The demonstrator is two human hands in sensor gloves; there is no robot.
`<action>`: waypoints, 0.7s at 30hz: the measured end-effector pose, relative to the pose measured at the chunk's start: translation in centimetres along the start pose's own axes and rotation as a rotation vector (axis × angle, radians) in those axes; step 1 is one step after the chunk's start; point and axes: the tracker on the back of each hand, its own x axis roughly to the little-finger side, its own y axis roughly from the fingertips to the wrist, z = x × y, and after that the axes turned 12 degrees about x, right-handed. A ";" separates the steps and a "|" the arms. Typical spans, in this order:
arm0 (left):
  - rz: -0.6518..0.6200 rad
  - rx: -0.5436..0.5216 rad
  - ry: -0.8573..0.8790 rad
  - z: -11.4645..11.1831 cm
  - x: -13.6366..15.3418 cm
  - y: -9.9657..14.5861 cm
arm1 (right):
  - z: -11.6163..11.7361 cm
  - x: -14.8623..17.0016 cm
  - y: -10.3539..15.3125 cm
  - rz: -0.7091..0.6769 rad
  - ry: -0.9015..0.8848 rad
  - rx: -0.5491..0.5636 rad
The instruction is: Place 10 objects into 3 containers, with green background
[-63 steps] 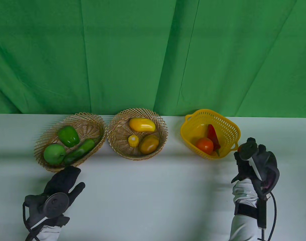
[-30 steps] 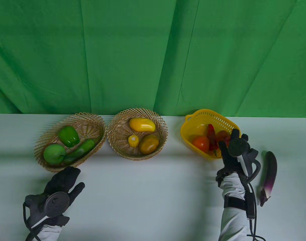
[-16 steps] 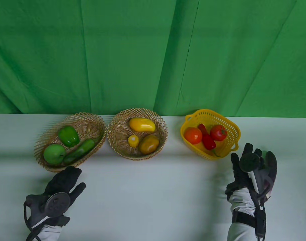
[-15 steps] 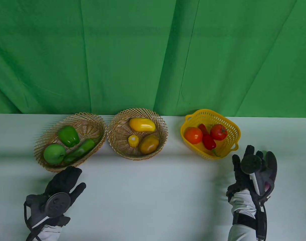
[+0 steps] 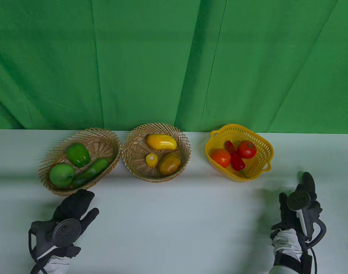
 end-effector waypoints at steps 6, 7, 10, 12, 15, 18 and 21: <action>0.004 0.014 -0.001 -0.1 -0.1 -0.1 | 1.4 0.8 -0.3 0.041 0.074 -0.056; 0.004 0.016 -0.002 -0.1 -0.1 -0.1 | 1.6 0.9 -0.3 0.047 0.085 -0.060; 0.004 0.020 -0.005 -0.1 -0.2 -0.1 | 2.3 1.5 -0.4 0.075 0.096 -0.102; 0.004 0.024 -0.007 -0.2 -0.2 -0.1 | 2.4 1.8 -0.6 0.092 0.088 -0.114; 0.005 0.030 -0.013 -0.2 -0.3 -0.2 | 2.3 2.1 -1.0 0.097 0.111 -0.101; 0.007 0.035 -0.015 -0.3 -0.3 -0.2 | 2.3 2.2 -1.4 0.095 0.147 -0.083; 0.010 0.041 -0.018 -0.3 -0.3 -0.3 | 2.4 2.0 -1.7 0.084 0.213 -0.073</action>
